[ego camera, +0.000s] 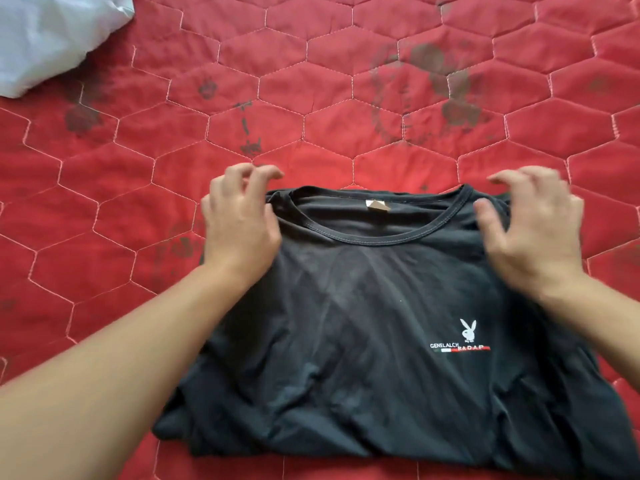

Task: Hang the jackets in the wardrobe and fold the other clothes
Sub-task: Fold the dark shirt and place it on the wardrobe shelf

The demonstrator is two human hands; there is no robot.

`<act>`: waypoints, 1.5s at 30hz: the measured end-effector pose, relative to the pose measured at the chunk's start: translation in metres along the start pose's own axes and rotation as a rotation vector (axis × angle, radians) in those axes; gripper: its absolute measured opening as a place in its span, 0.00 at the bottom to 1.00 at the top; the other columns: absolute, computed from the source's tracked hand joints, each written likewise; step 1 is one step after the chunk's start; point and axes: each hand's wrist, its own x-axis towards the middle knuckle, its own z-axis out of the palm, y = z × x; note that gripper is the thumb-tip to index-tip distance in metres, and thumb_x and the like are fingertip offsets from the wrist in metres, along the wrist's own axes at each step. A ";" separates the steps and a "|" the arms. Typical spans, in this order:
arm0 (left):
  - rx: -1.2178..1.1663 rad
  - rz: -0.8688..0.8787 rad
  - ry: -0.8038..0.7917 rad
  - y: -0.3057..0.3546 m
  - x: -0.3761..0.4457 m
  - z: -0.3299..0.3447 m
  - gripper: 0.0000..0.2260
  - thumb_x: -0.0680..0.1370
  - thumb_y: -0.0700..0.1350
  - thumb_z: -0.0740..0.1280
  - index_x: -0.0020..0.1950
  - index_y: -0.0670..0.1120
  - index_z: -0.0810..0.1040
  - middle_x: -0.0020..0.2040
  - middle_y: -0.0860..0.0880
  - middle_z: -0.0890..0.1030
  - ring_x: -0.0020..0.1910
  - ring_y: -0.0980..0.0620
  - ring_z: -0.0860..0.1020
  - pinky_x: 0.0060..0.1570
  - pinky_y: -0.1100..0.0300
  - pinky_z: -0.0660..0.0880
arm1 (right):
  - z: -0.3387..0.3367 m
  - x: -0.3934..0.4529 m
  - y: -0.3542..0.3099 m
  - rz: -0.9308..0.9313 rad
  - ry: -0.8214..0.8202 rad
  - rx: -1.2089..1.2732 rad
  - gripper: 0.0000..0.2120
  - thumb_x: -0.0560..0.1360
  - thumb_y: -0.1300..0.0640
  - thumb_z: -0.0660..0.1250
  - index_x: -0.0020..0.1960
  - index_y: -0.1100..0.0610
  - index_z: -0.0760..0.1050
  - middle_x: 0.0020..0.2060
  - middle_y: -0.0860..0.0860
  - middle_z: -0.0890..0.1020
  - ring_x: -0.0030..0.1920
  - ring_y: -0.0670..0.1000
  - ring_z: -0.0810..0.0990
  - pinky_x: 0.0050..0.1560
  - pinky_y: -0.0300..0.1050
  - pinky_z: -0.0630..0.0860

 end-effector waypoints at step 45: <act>0.324 0.177 -0.355 0.004 -0.033 0.024 0.26 0.81 0.58 0.59 0.78 0.57 0.60 0.79 0.47 0.58 0.78 0.46 0.56 0.75 0.45 0.50 | 0.016 -0.065 -0.018 -0.317 -0.327 -0.161 0.29 0.77 0.46 0.51 0.77 0.51 0.60 0.77 0.50 0.61 0.77 0.54 0.60 0.73 0.61 0.55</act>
